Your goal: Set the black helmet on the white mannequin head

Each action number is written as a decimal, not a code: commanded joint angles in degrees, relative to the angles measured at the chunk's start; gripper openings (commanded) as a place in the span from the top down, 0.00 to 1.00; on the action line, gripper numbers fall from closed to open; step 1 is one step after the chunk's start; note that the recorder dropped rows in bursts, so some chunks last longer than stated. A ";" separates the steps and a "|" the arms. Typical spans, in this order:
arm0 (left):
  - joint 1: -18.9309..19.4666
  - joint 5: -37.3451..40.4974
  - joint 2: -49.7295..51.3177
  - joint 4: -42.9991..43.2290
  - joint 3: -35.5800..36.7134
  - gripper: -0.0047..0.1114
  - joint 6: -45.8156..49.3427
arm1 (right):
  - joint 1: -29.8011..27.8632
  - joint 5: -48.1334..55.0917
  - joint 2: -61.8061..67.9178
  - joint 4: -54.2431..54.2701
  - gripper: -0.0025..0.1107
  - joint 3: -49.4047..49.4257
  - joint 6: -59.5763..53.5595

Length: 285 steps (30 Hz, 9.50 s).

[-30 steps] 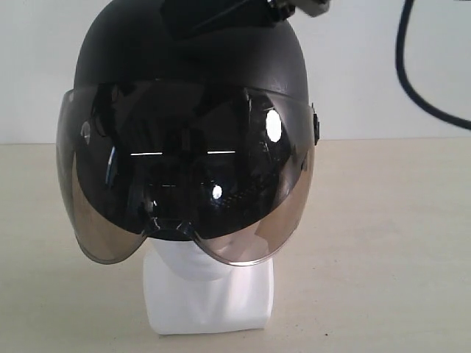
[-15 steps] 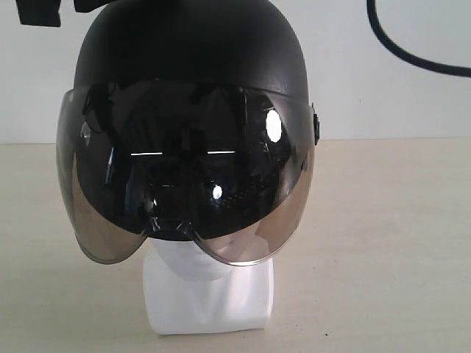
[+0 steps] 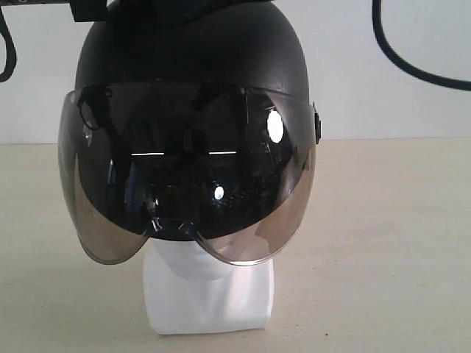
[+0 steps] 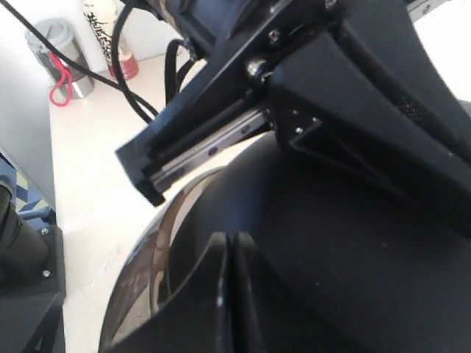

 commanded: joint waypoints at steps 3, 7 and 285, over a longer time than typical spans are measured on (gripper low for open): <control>-0.63 2.39 1.49 4.50 -0.15 0.92 -1.39 | 0.13 3.60 0.00 -3.65 0.98 -0.49 4.14; -0.63 2.53 1.49 4.50 -0.15 0.92 -1.38 | 0.13 5.67 0.70 -4.17 0.98 -0.49 5.88; 7.08 67.59 -87.65 -84.83 75.19 0.92 63.87 | -39.41 -39.90 -80.68 -36.87 0.98 91.49 37.75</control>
